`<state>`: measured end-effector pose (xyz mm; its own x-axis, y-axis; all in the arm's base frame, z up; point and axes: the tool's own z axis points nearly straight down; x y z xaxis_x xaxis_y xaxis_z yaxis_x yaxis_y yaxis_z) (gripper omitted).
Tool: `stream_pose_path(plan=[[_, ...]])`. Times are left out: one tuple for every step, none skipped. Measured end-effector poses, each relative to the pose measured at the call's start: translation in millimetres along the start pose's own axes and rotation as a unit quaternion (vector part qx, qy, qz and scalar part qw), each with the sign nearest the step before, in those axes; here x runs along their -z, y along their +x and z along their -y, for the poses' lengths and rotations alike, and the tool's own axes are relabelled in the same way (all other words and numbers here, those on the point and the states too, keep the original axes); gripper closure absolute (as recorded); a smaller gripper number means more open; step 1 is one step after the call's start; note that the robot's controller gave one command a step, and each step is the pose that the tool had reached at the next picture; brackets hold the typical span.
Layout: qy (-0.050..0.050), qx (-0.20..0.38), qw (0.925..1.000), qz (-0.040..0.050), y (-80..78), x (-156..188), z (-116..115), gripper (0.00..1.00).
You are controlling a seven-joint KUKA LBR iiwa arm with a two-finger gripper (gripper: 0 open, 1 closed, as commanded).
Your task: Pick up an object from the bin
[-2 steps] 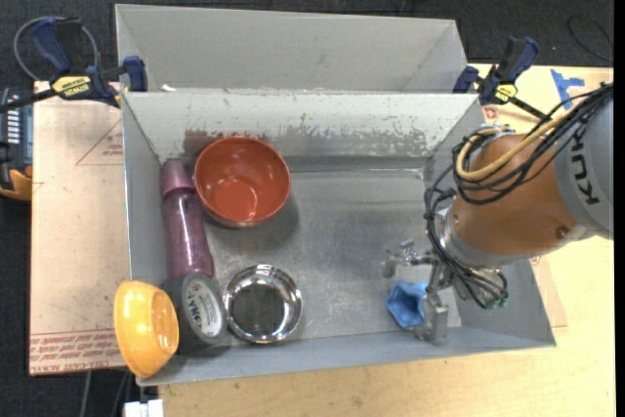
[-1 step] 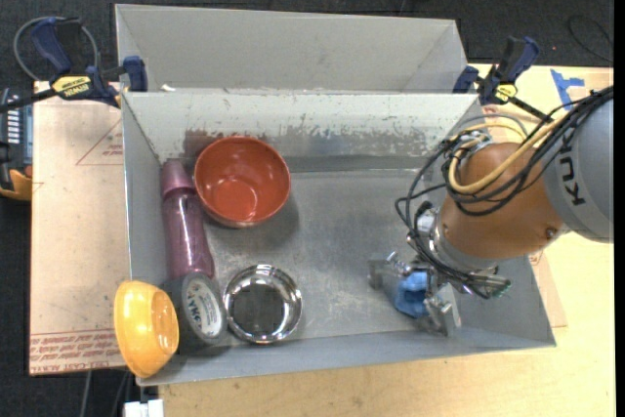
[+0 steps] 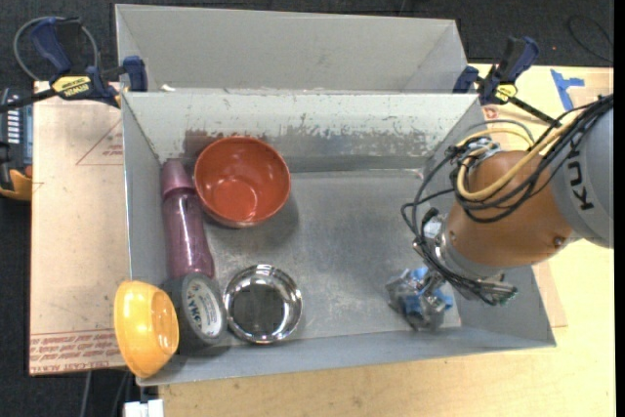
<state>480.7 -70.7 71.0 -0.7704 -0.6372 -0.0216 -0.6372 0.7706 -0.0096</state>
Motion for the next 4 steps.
stream_pose_path(plan=[[0.0,0.0,1.0,0.0,0.0,0.0,0.0,1.0],[-0.002,-0.001,1.0,-0.0014,0.2,8.9,-1.1,1.0],[-0.001,-0.002,1.0,0.0004,-3.0,102.4,0.2,1.0],[-0.003,-0.003,1.0,-0.0011,-2.3,100.4,-1.1,1.0]])
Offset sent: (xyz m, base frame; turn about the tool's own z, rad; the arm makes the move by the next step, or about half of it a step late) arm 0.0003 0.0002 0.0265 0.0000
